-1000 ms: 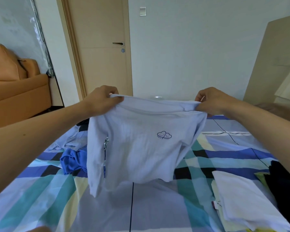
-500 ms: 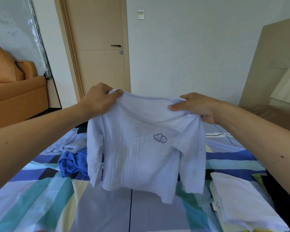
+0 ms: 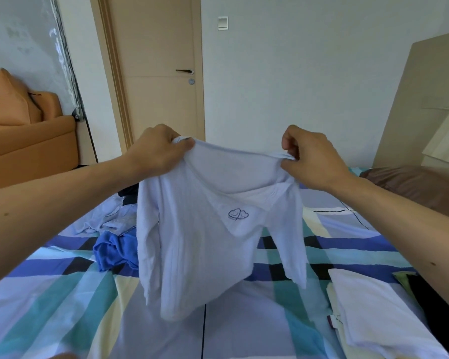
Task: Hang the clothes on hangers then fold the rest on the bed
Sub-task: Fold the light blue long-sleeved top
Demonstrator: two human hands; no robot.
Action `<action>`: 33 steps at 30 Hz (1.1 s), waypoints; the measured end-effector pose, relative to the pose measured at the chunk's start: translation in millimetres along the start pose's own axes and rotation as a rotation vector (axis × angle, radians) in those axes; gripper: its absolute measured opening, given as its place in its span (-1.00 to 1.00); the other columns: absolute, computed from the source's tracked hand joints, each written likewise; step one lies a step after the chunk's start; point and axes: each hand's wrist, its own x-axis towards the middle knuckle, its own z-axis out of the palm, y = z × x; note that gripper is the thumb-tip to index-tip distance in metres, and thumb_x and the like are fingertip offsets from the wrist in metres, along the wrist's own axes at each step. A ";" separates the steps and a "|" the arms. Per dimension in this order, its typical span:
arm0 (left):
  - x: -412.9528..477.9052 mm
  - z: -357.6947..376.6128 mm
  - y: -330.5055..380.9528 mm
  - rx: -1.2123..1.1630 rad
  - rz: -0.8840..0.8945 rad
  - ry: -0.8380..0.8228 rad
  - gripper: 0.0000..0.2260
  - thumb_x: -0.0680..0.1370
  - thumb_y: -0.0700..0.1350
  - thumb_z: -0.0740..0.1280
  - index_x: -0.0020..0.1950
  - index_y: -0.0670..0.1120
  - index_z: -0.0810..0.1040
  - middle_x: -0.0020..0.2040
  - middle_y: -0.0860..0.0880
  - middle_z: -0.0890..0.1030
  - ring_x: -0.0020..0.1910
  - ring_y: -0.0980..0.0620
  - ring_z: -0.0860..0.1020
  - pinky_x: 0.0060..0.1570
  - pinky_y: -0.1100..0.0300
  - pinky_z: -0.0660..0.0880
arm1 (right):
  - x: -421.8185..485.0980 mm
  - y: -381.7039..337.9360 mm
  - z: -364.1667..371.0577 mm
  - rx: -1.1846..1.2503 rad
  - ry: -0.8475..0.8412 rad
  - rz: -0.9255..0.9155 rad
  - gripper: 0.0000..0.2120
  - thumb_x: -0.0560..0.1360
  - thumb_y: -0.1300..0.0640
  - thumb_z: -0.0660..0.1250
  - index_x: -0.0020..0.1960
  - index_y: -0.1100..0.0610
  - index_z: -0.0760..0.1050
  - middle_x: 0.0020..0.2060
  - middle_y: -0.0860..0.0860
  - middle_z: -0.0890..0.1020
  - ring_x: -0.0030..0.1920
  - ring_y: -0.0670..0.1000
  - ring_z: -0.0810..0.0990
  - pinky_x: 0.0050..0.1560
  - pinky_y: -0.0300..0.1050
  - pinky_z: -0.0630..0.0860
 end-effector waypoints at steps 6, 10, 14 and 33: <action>1.0 -2.4 -3.8 0.022 -0.015 0.007 -0.54 0.66 0.01 0.25 -0.37 -0.12 0.21 -0.44 -0.05 0.27 -0.43 -0.02 0.25 -0.40 0.12 0.15 | 3.9 -9.3 -11.0 0.697 -0.075 0.255 -0.74 0.46 0.38 0.41 -0.26 0.08 0.47 -0.37 0.15 0.52 -0.31 0.06 0.43 -0.22 -0.08 0.44; 2.4 -4.2 -7.6 0.025 -0.006 0.014 -0.54 0.65 0.02 0.26 -0.36 -0.12 0.21 -0.45 -0.04 0.25 -0.43 0.01 0.24 -0.41 0.14 0.14 | 4.2 -12.6 -14.7 0.617 -0.169 0.312 -0.84 0.51 0.36 0.35 -0.20 0.17 0.57 -0.35 0.16 0.54 -0.33 0.07 0.47 -0.27 -0.13 0.50; 2.1 -4.9 -10.4 -0.002 0.045 -0.026 -0.54 0.64 0.06 0.28 -0.36 -0.13 0.24 -0.44 -0.03 0.25 -0.44 0.02 0.24 -0.40 0.14 0.14 | 2.7 -5.0 -4.1 0.279 -0.214 0.337 -0.84 0.51 0.31 0.27 -0.17 0.16 0.58 -0.27 0.27 0.63 -0.30 0.13 0.58 -0.12 0.13 0.65; -11.8 -25.3 -41.0 -0.021 0.211 -0.459 -0.53 0.41 0.22 0.51 -0.24 -0.18 0.52 -0.33 -0.13 0.52 -0.36 0.01 0.45 -0.33 0.10 0.35 | -33.9 14.8 11.8 -0.068 -0.697 -0.022 -0.55 0.44 0.35 0.33 0.19 0.00 0.28 -0.03 0.08 0.54 -0.06 0.16 0.53 -0.08 0.15 0.50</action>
